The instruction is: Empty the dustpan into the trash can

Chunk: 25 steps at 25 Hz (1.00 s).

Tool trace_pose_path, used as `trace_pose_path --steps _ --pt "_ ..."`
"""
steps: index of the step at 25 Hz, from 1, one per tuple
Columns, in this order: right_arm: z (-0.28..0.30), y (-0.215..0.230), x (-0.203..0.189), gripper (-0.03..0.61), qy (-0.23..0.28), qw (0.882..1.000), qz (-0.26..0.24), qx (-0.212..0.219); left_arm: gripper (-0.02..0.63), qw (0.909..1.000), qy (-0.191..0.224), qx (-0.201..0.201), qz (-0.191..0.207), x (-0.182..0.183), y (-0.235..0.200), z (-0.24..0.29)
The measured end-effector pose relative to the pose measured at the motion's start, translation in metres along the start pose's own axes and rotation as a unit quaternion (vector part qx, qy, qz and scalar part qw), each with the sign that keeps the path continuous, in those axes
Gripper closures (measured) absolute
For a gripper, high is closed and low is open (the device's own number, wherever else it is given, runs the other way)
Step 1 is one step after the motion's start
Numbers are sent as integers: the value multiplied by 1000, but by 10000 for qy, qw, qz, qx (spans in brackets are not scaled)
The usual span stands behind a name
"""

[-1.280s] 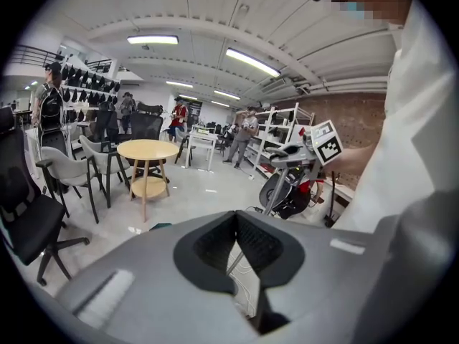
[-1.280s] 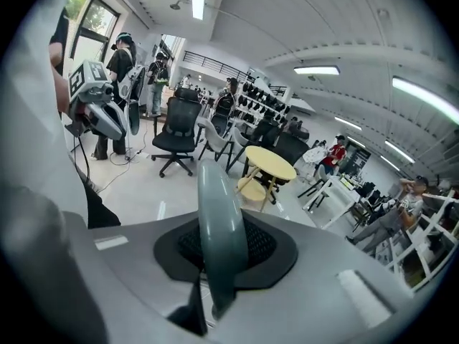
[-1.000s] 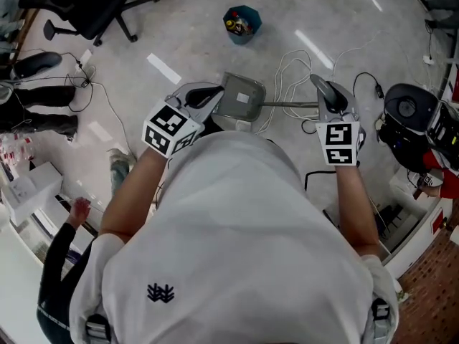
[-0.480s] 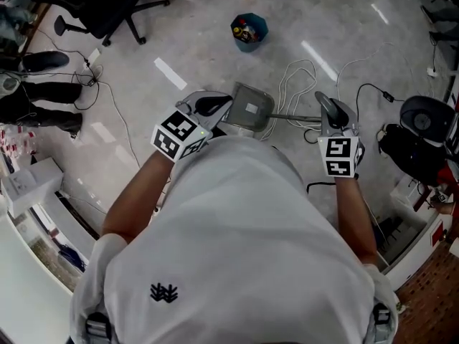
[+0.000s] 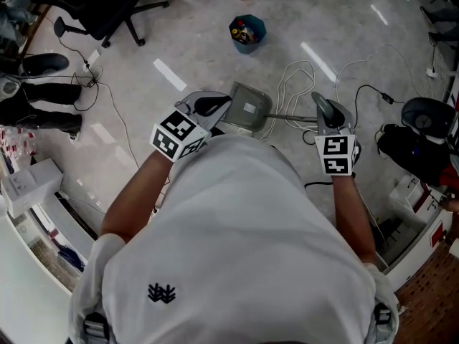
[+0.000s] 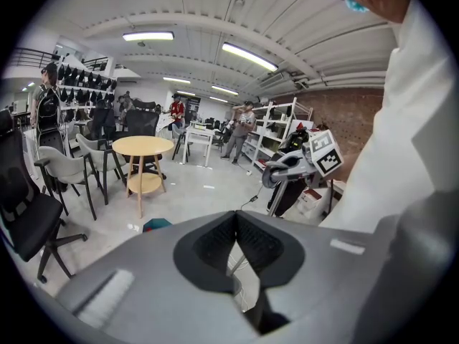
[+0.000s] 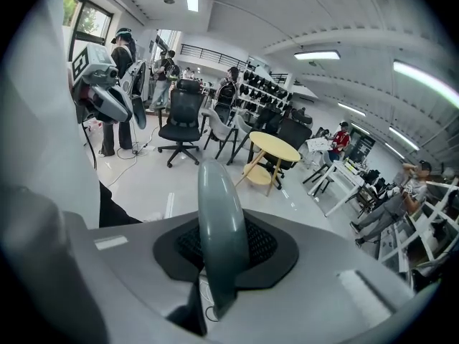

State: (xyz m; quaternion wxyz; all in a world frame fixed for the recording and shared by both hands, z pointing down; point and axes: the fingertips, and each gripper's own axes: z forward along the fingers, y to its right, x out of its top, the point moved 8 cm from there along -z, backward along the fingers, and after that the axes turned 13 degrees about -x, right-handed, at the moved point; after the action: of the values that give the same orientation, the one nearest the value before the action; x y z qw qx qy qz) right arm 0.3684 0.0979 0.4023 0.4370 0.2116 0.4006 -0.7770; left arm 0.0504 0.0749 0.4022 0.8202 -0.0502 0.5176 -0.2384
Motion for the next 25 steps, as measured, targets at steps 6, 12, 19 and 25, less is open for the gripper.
trace_pose_path --steps 6,12,19,25 --pt "8 -10 -11 515 -128 9997 139 160 558 10000 -40 -45 40 6 -1 6" --pt "15 -16 -16 518 -120 9997 132 141 558 10000 -59 -36 52 9 -5 6" --pt "20 -19 -20 519 -201 9994 246 149 558 10000 -68 -11 18 6 -8 8" --pt "26 -19 -15 520 -131 9994 258 178 558 10000 -32 6 14 11 -12 9"
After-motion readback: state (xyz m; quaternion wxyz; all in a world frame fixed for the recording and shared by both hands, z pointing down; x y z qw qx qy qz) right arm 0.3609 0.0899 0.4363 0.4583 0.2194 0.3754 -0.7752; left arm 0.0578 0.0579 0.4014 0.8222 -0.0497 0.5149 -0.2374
